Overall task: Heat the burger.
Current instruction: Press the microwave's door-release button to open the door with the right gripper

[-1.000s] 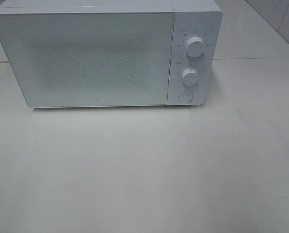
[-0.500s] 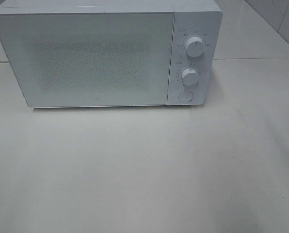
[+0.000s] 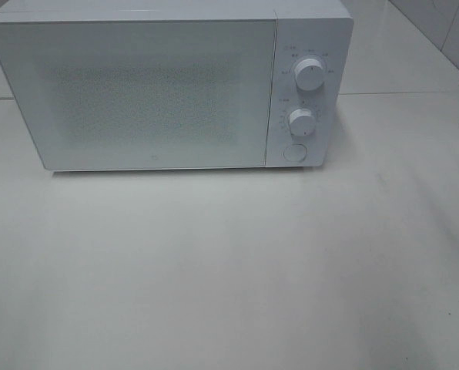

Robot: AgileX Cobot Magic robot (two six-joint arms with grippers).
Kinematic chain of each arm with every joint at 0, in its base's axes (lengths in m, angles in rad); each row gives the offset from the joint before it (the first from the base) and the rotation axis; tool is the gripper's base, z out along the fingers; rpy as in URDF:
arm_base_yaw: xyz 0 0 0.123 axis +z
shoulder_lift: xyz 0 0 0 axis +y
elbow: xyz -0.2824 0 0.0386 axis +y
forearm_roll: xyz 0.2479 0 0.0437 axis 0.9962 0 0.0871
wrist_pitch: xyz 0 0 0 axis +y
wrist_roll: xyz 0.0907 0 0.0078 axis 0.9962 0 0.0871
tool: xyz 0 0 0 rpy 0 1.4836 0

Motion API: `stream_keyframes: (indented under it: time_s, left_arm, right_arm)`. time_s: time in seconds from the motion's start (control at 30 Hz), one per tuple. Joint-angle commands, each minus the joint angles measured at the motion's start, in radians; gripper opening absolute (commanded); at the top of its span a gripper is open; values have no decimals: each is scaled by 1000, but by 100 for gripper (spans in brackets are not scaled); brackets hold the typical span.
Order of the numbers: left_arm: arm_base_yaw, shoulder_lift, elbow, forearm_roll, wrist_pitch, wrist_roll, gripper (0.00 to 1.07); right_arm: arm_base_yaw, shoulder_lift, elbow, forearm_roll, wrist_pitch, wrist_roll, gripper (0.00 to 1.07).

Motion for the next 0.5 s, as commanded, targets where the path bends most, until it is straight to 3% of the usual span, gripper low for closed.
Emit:
stream_keyframes:
  time_s: [0.03,0.27,0.33,0.37,0.43,0.5]
  left_arm:
    - [0,-8,3,0,-14,0,100]
    - [0,-8,3,0,-14,0,100]
    - [0,-8,3,0,-14,0,100]
    - [0,-8,3,0,-14,0,100]
    - [0,-8,3,0,-14,0,100]
    - [0,-8,3,0,-14,0,100]
  right_arm:
    - [-2,78,23,61,-133,-49,76]
    - [108,223,30,202,-224,-71,76]
    - [210,287,30,291,-283,-97,76]
    - [210,287,30,291,-283,-97,76]
    - [351,384,28,418,-371,-102,76]
    - [380,403,28,443,-387,-102,76]
